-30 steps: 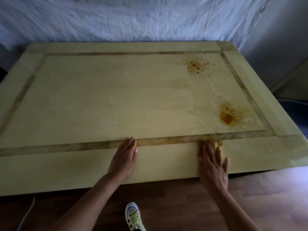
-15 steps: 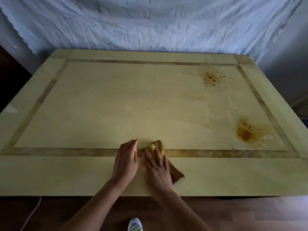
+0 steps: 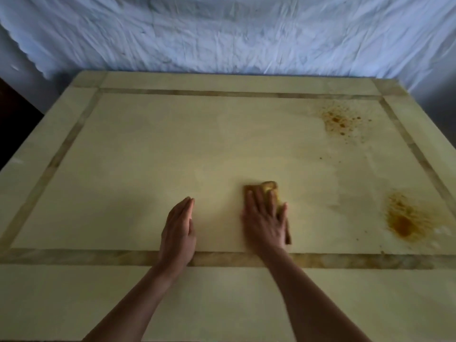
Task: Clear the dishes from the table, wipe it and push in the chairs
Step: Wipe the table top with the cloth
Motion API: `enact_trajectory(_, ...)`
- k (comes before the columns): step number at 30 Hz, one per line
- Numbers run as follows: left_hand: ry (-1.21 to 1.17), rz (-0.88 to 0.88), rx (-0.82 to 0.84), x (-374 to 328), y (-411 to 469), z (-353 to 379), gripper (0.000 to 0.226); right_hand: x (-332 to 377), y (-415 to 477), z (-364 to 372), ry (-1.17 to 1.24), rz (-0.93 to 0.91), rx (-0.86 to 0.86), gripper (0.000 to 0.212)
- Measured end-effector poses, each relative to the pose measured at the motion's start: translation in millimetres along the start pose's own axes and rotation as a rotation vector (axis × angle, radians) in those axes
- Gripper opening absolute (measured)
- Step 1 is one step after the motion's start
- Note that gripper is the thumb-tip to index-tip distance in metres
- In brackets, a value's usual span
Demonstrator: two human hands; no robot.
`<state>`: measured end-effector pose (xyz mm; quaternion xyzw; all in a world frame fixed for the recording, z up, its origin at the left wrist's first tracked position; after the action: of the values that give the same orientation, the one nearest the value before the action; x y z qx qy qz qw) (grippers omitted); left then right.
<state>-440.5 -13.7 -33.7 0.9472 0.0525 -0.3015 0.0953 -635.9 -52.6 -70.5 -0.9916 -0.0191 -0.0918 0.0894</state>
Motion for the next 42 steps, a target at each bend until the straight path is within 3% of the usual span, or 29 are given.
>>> enact_trajectory(5, -0.022, 0.007, 0.092, -19, 13, 24, 0.044, -120, -12, -17, 0.010, 0.323, -0.007, 0.060)
enact_trajectory(9, -0.022, 0.043, 0.160, -39, 19, 35, 0.045, -134, -14, -19, 0.074, 0.416, -0.028, 0.059)
enact_trajectory(12, -0.041, 0.066, 0.184, -51, 22, 42, 0.045, -100, -16, -10, 0.072, 0.337, -0.017, 0.058)
enact_trajectory(17, -0.054, 0.114, 0.229, -89, 17, 65, 0.042, -30, -43, 8, -0.050, 0.028, -0.046, 0.059)
enact_trajectory(22, -0.069, 0.154, 0.277, -131, 3, 92, 0.046, -44, -59, 8, -0.137, -0.136, -0.046, 0.064)
enact_trajectory(30, -0.025, 0.176, 0.296, -179, -27, 125, 0.044, -175, -89, -10, -0.160, -0.033, -0.101, 0.052)
enact_trajectory(38, 0.015, 0.144, 0.323, -231, -58, 158, 0.046, -356, -128, -38, -0.110, 0.173, -0.059, 0.063)
enact_trajectory(42, 0.021, 0.104, 0.328, -242, -67, 165, 0.047, -405, -142, -47, -0.029, 0.342, -0.013, 0.071)
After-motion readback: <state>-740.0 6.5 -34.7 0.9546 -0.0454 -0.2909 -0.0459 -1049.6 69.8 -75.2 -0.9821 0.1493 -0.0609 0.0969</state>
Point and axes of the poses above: each hand's wrist, its own y-axis towards the middle knuckle, its own z-axis out of the palm, x = y × z, the point moved 8 cm from there along y, towards the middle knuckle, and after that the axes turned 1 degree about -y, right-handed, at the moved point
